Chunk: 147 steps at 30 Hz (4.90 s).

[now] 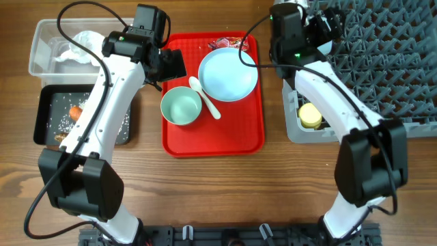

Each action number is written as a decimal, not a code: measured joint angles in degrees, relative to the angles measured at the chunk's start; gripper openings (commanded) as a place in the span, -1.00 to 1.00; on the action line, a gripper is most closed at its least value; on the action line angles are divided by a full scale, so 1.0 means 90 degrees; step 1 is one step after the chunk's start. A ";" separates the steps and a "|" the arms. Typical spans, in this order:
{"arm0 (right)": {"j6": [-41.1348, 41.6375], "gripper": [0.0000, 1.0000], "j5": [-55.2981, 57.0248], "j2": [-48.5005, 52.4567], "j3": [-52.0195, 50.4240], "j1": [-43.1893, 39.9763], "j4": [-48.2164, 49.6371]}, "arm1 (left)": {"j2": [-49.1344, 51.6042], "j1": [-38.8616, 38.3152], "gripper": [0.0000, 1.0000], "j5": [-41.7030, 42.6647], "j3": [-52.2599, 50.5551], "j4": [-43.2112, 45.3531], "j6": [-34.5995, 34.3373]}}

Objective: Sort waste into correct bins and load items into the dishwasher rack
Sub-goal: 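Release the bowl and move the right gripper back over the red tray, then grasp the mint bowl rim with the right gripper, then carry the mint bowl right and lower it into the grey rack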

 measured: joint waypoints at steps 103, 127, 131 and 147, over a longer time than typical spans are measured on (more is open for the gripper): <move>0.7553 -0.91 -0.6273 -0.0483 0.0238 0.1496 -0.3439 | -0.0002 0.2429 1.00 -0.0002 -0.0002 -0.0238 -0.2380; 0.0614 -0.91 -0.0338 -0.0525 0.0546 -0.1549 0.0185 | -0.0002 0.2429 1.00 0.0002 -0.0002 -0.0240 -0.2382; -0.0219 -0.91 -0.0299 -0.0080 0.0544 -0.1676 0.0493 | -0.0002 0.2429 1.00 0.0000 -0.0002 -0.0240 -0.2382; -0.0736 -0.91 -0.0175 0.0787 0.0544 -0.1715 0.0831 | -0.0002 0.2429 1.00 0.0000 -0.0002 -0.0240 -0.2382</move>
